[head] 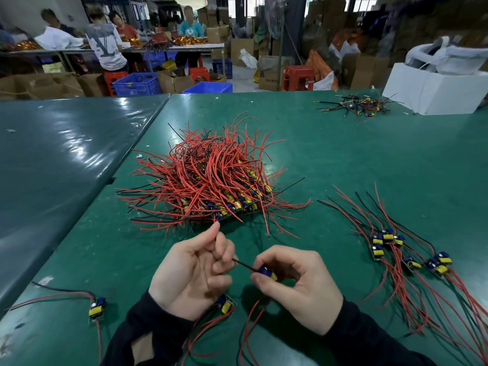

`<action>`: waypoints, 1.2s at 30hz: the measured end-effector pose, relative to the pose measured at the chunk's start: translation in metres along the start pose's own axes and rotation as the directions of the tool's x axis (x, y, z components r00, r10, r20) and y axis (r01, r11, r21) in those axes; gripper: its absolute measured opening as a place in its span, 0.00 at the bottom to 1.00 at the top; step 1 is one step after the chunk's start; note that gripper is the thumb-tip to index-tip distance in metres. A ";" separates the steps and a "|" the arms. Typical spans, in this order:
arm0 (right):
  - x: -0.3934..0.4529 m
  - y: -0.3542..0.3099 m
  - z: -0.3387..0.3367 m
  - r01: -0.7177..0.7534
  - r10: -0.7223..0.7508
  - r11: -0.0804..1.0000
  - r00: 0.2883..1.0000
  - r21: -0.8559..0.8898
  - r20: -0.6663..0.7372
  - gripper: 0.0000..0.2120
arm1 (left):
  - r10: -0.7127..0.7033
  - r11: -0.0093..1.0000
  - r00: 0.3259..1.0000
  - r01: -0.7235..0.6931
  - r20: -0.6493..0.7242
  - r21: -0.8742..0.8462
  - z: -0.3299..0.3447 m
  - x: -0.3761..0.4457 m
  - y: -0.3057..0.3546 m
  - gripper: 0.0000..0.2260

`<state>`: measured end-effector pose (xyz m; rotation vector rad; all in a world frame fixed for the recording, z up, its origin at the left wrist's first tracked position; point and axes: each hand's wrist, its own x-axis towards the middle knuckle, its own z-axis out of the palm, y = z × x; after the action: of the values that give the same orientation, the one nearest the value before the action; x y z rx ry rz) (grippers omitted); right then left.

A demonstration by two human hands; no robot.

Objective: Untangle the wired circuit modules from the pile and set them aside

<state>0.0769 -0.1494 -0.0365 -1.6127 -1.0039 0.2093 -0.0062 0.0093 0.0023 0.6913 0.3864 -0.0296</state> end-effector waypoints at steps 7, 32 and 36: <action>0.001 0.000 -0.003 -0.035 0.036 0.999 0.999 -0.030 0.020 0.05 | 0.043 0.998 0.999 -0.042 0.013 -0.054 -0.005 -0.003 0.009 0.14; 0.012 -0.009 -0.012 -0.215 0.267 0.854 0.963 0.474 -0.043 0.05 | -0.130 0.824 0.988 0.061 0.083 0.563 -0.001 0.005 -0.022 0.11; 0.013 -0.010 -0.011 -0.250 0.311 0.839 0.949 0.483 -0.048 0.05 | -0.006 0.805 0.996 -0.047 0.088 0.591 0.005 0.004 -0.030 0.06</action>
<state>0.0866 -0.1487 -0.0199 -1.2924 -0.5534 0.5090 -0.0053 -0.0167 -0.0140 1.3156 0.2832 -0.1658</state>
